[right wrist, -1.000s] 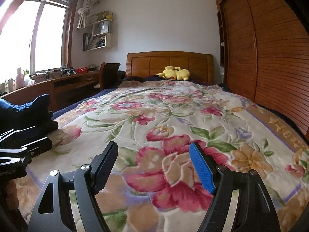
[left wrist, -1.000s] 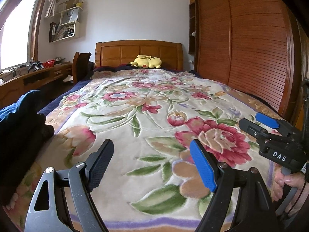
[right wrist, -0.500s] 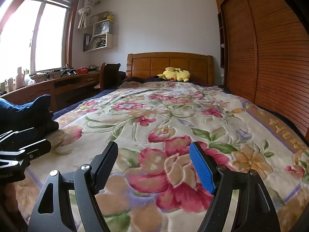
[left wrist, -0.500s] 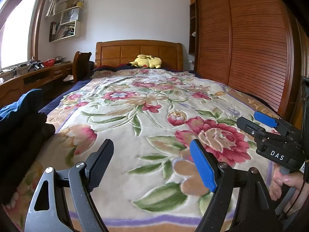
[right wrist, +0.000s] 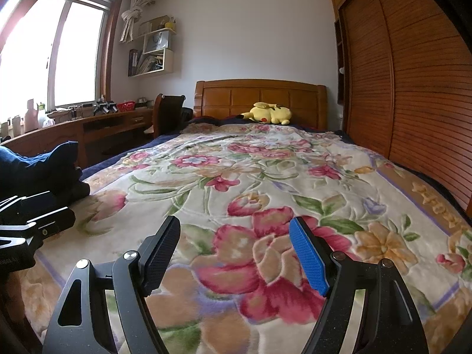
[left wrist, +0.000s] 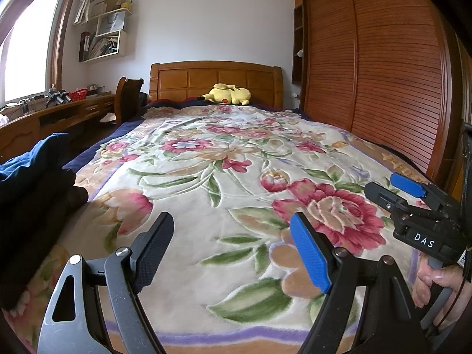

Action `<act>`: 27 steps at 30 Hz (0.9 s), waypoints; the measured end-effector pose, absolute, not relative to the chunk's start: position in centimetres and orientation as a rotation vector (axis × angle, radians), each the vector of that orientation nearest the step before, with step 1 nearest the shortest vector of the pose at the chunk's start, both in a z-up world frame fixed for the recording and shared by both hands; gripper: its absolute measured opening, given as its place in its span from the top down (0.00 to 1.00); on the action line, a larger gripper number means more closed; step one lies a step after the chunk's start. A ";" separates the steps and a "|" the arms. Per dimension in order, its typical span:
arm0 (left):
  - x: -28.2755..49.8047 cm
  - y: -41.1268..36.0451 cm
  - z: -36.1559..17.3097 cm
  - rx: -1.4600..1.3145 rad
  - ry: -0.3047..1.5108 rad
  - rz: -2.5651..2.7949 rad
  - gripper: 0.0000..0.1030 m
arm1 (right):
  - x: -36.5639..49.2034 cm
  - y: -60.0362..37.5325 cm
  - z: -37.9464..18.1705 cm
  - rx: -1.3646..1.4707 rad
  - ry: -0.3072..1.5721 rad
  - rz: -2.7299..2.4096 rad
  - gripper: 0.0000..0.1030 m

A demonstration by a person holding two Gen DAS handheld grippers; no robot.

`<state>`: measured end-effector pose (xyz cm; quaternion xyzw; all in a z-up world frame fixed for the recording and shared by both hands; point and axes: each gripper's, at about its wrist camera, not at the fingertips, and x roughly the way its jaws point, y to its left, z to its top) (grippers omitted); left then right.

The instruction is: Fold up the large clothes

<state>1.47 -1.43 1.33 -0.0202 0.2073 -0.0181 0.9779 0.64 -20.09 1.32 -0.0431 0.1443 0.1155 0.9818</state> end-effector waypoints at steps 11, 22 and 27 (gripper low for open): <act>1.4 -1.2 1.3 -0.042 0.417 -0.035 0.20 | 0.6 -20.3 1.3 -0.091 0.286 0.238 0.24; 1.4 -1.1 1.3 -0.042 0.418 -0.035 0.20 | 0.7 -20.5 1.3 -0.091 0.283 0.243 0.24; 1.3 -1.1 1.3 -0.041 0.417 -0.035 0.20 | 0.7 -20.5 1.4 -0.092 0.282 0.242 0.24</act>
